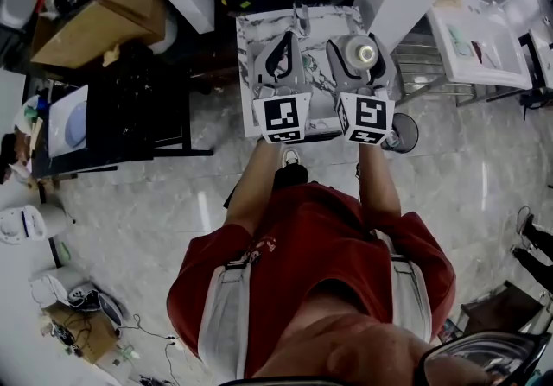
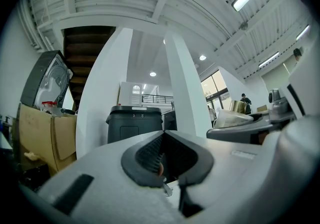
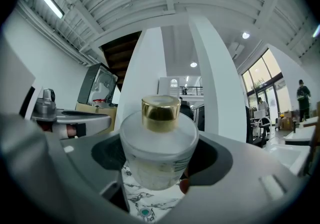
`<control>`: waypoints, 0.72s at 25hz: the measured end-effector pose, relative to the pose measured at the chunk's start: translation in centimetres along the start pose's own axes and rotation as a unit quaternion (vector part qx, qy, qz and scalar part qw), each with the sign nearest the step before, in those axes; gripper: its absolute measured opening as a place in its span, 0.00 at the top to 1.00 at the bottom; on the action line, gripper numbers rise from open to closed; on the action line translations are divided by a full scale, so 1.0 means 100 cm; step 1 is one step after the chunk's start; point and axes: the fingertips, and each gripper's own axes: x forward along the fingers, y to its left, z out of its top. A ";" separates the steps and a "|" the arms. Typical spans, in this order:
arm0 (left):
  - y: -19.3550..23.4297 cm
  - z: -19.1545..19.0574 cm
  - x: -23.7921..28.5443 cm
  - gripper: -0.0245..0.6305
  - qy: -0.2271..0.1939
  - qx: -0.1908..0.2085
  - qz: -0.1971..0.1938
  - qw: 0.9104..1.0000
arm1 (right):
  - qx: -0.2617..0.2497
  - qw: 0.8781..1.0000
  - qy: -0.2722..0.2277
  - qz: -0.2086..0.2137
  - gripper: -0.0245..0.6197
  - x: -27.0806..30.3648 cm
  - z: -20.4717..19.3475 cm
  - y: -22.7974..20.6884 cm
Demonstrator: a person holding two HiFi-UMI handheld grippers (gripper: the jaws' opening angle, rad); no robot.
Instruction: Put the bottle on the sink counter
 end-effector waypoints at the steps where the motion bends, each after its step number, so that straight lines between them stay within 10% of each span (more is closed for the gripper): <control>1: 0.006 0.000 0.004 0.97 -0.001 -0.003 0.000 1.000 | -0.002 1.000 0.000 -0.001 0.43 0.006 0.001 0.002; 18: 0.066 -0.017 0.054 0.97 0.000 -0.029 -0.018 0.999 | -0.013 1.000 0.011 -0.021 0.43 0.079 -0.005 0.026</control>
